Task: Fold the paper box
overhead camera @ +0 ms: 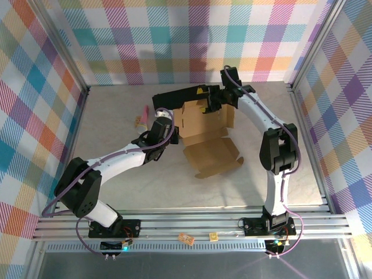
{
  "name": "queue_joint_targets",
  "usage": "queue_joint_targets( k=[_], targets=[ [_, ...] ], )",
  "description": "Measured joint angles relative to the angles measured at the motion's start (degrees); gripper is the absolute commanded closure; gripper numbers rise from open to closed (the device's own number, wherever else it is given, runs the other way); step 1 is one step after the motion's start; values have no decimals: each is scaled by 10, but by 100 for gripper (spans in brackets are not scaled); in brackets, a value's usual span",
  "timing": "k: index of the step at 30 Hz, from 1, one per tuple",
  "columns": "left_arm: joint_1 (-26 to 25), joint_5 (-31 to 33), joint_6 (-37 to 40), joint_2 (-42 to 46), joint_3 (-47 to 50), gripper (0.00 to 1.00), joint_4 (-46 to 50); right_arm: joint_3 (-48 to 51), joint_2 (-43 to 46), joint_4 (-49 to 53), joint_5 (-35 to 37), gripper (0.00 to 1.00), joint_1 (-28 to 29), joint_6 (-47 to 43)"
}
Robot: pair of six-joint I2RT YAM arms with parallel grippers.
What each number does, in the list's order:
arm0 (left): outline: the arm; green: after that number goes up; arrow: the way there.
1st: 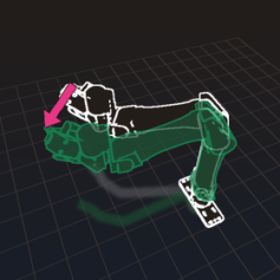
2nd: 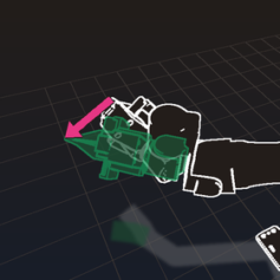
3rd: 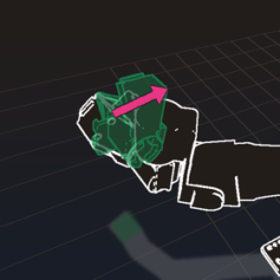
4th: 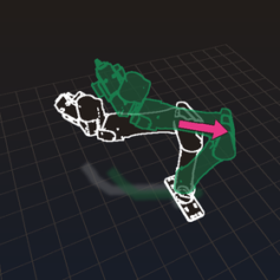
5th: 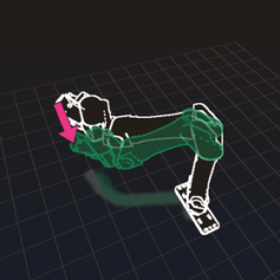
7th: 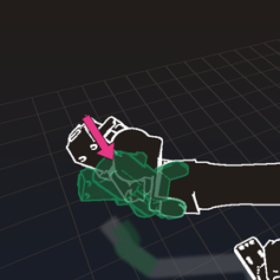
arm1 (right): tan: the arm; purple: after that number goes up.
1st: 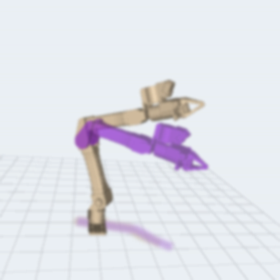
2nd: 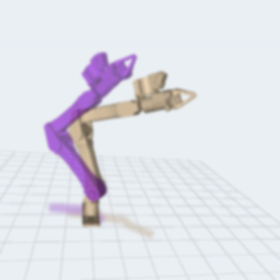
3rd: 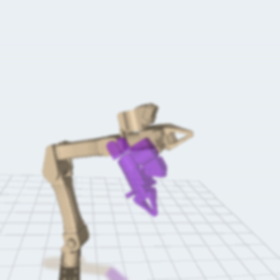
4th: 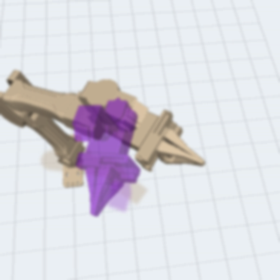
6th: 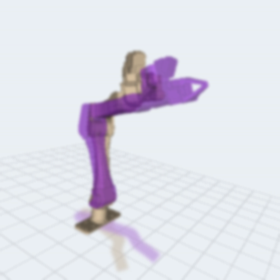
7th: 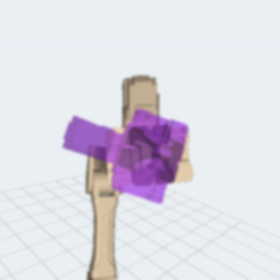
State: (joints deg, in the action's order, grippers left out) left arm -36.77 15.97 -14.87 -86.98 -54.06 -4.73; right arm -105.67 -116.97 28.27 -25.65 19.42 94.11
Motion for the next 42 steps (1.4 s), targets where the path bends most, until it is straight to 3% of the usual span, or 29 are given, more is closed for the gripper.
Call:
queue_joint_targets(
  k=[6, 13, 28, 30, 33, 34, 39, 42],
  targets=[
    [0, 0, 11, 6, 0, 100, 0, 7, 0, -25, -8, 58, -7, -6],
    [0, 0, 20, 6, 0, 100, 0, 30, 0, -44, -7, 60, -8, -6],
    [0, 0, 26, 6, 0, 100, 0, 68, -6, -82, 57, 75, -6, -16],
    [0, 0, 26, 6, 0, 100, 0, 81, -6, -93, 66, 82, -4, -15],
    [0, -3, 28, 5, 0, 100, 2, 100, -4, -120, 81, 100, -1, -9],
    [0, -4, 28, 5, 0, 100, 3, 106, -2, -129, 87, 100, 1, -5],
    [0, -4, 25, 5, -15, 53, 40, 178, 47, -182, 120, 100, 13, 6],
    [0, 0, 10, 14, -25, 35, 77, 255, 91, -243, 139, 100, 22, 13]
  ],
)
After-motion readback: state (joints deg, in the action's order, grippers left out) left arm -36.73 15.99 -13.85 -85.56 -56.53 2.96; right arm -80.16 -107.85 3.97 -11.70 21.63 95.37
